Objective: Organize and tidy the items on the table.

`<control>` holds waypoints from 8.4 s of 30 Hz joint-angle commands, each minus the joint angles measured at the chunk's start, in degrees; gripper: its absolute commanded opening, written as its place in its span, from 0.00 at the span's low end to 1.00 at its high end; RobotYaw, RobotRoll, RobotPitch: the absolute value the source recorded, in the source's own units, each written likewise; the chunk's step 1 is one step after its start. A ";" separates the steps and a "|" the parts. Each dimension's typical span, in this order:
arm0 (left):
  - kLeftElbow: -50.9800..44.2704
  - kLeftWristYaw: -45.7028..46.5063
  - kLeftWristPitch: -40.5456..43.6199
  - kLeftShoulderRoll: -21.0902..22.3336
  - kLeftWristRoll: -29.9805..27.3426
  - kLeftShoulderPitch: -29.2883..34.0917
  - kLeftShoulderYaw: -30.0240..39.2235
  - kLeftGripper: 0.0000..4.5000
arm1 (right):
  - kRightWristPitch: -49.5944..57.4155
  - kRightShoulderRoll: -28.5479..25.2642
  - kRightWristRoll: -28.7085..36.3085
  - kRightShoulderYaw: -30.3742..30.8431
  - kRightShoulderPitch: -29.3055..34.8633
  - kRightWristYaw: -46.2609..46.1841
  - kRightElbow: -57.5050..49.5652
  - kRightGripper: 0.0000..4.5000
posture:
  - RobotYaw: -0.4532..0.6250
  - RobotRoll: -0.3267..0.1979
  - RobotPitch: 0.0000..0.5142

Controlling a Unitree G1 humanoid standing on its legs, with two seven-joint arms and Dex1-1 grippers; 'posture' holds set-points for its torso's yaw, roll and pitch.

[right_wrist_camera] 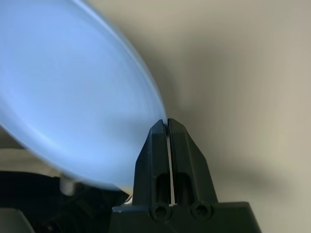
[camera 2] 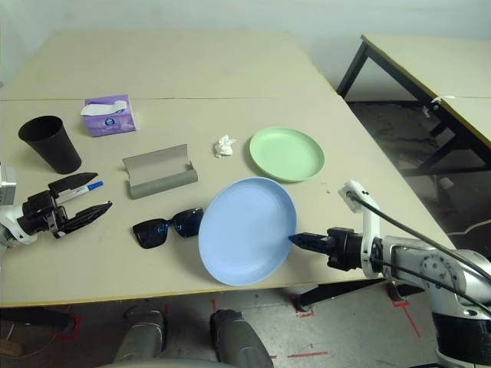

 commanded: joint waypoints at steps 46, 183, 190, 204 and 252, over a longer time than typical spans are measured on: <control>2.66 -0.95 -8.17 -3.32 1.83 7.69 -2.19 1.00 | -34.05 4.57 -42.04 11.37 -67.13 -6.64 85.22 0.01 | 0.42 0.62 0.31; -6.50 2.20 -3.43 1.00 -0.50 11.43 2.36 1.00 | -78.45 40.08 -53.40 19.68 -48.97 -19.87 76.02 0.99 | 0.47 0.62 0.27; -6.98 2.45 -3.43 0.61 -0.27 11.87 2.03 1.00 | -78.77 41.03 -52.23 18.35 -49.07 -19.75 76.32 0.99 | 0.47 0.62 0.28; -7.27 3.08 -3.07 0.76 -0.36 11.87 2.21 1.00 | -78.91 42.08 -51.70 17.32 -50.39 -19.63 77.49 0.99 | 0.48 0.62 0.28; -8.02 4.22 -3.02 0.30 -0.54 11.04 1.93 1.00 | -78.39 42.45 -50.74 16.65 -48.95 -13.82 72.70 0.77 | 0.46 0.62 0.28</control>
